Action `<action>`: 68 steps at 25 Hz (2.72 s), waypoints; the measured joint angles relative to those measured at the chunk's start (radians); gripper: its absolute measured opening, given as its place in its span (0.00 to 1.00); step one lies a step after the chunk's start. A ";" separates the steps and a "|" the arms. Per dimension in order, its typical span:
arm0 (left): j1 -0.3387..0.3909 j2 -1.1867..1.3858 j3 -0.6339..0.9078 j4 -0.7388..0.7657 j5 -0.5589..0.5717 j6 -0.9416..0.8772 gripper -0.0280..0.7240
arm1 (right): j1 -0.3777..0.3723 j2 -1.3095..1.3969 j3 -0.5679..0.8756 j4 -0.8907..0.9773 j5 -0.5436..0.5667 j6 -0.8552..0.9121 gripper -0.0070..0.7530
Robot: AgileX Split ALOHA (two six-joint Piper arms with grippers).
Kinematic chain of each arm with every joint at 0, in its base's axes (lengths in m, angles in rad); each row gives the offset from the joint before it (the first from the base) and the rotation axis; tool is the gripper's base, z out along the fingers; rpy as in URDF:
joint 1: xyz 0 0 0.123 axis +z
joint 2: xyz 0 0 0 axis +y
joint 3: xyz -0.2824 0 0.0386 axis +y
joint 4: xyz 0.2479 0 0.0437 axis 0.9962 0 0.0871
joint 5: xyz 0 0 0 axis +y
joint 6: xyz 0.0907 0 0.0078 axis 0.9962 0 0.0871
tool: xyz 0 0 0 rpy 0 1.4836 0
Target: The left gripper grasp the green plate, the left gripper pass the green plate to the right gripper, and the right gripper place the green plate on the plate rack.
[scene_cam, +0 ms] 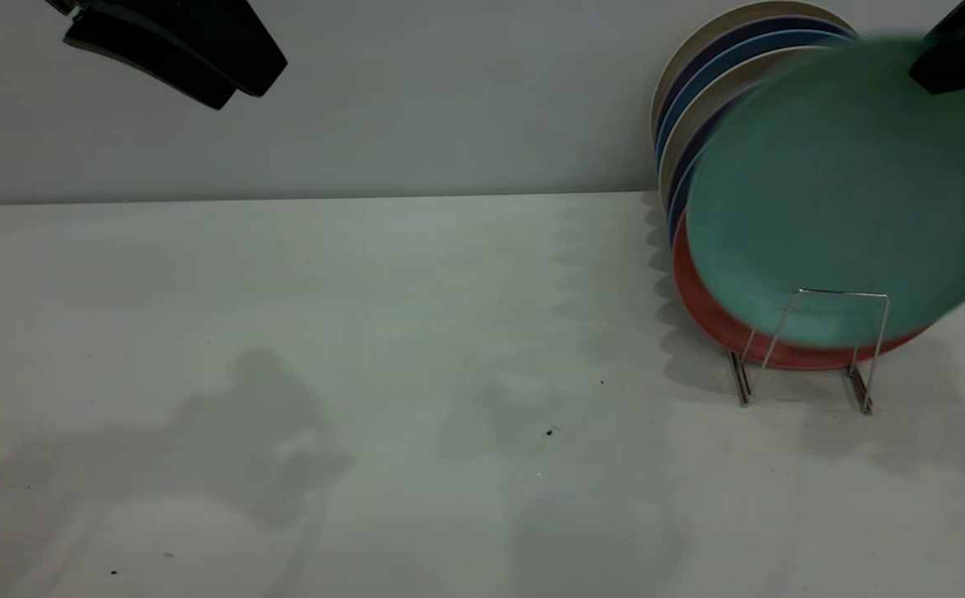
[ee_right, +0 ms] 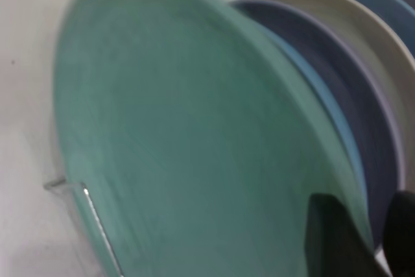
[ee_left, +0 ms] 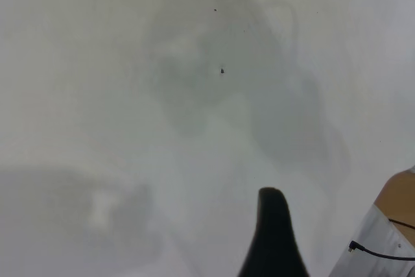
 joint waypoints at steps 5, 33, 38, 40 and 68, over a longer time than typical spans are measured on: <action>0.000 0.000 0.000 0.000 0.000 0.001 0.81 | 0.000 0.000 0.000 0.015 0.066 0.000 0.44; 0.014 -0.571 -0.146 0.506 0.220 -0.576 0.81 | 0.000 -0.957 0.083 -0.875 0.884 1.778 0.46; 0.015 -0.686 0.023 0.559 0.220 -0.626 0.81 | 0.000 -1.149 0.290 -1.040 0.887 1.942 0.54; 0.015 -0.730 0.114 0.568 0.220 -0.628 0.81 | 0.000 -1.204 0.376 -1.099 0.876 1.981 0.57; 0.015 -1.258 0.820 0.659 0.154 -0.741 0.81 | 0.208 -1.331 0.508 -1.148 0.781 2.068 0.61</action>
